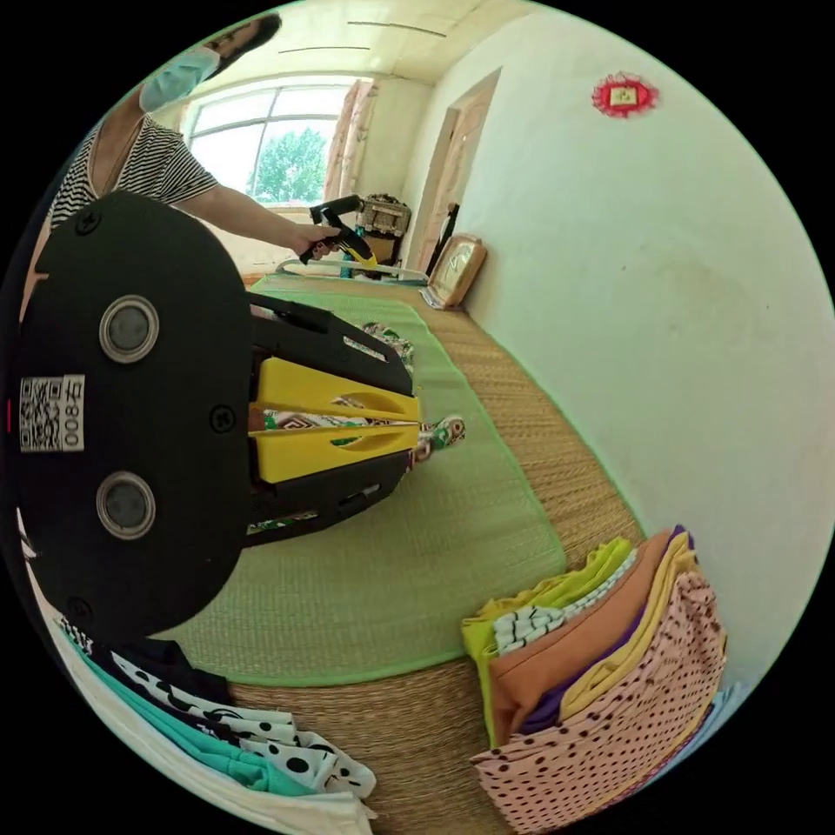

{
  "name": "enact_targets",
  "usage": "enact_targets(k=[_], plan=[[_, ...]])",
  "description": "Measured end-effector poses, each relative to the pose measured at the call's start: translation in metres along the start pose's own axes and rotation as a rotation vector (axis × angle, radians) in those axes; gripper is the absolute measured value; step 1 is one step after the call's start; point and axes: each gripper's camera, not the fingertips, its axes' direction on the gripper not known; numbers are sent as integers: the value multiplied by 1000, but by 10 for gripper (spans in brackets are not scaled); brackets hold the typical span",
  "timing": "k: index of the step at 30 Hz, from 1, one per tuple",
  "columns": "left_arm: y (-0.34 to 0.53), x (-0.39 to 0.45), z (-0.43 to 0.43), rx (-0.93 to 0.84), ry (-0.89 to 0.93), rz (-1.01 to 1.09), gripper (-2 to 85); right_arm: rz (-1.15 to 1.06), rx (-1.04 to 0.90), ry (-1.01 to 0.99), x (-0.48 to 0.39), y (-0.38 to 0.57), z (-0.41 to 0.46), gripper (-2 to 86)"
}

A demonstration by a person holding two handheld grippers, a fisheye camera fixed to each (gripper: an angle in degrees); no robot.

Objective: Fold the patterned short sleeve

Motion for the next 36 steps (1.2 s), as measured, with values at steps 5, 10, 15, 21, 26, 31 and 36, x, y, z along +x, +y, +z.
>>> enact_targets(k=[5,10,15,21,26,31,36], plan=[[35,-39,42,-142,61,22,36,16,-9,39,38,10,10,15],[95,-63,48,-254,92,3,50,-103,-113,115,27,72,6,37],[150,-95,36,-263,176,-142,68,-134,-187,220,22,141,-2,53],[151,-105,57,-315,171,-154,75,-109,-324,270,30,183,22,60],[143,-112,95,-411,91,-144,47,-83,-366,310,34,205,39,56],[129,-125,111,-424,51,-161,10,-96,-410,341,29,204,45,19],[119,-135,112,-381,105,-167,3,-102,-386,297,24,212,28,8]])
